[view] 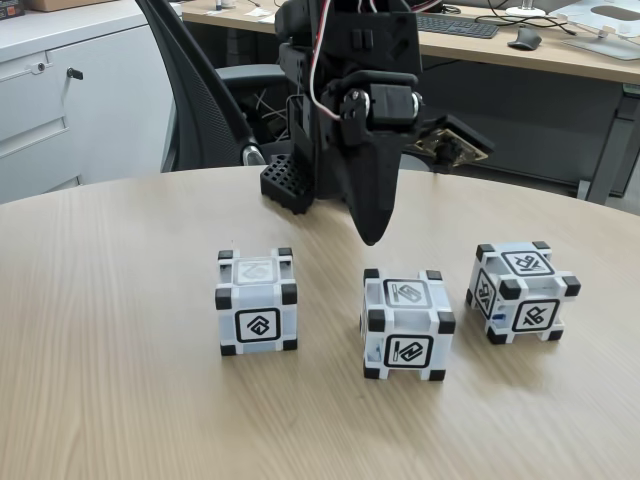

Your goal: Stack cubes from left to right.

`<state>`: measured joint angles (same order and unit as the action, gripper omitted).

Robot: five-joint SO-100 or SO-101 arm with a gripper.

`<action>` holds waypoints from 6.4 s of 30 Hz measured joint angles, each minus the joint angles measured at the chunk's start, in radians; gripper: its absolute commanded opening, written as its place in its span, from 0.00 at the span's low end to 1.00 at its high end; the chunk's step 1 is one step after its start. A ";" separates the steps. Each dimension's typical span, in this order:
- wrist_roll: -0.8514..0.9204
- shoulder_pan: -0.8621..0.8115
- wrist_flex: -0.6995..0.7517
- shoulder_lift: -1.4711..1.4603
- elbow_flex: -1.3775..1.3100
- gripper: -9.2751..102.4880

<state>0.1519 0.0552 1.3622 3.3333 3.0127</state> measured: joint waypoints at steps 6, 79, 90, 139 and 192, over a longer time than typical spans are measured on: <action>-0.002 -0.003 -0.003 -0.018 -0.023 0.08; -0.606 0.390 0.080 -1.431 -0.945 0.39; -0.612 0.390 0.078 -1.600 -0.962 0.43; -0.364 0.380 -0.149 -1.305 -0.976 0.08; 0.195 -0.541 -0.020 -1.362 -0.976 0.08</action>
<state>0.3467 -0.4863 1.3422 1.9712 2.0371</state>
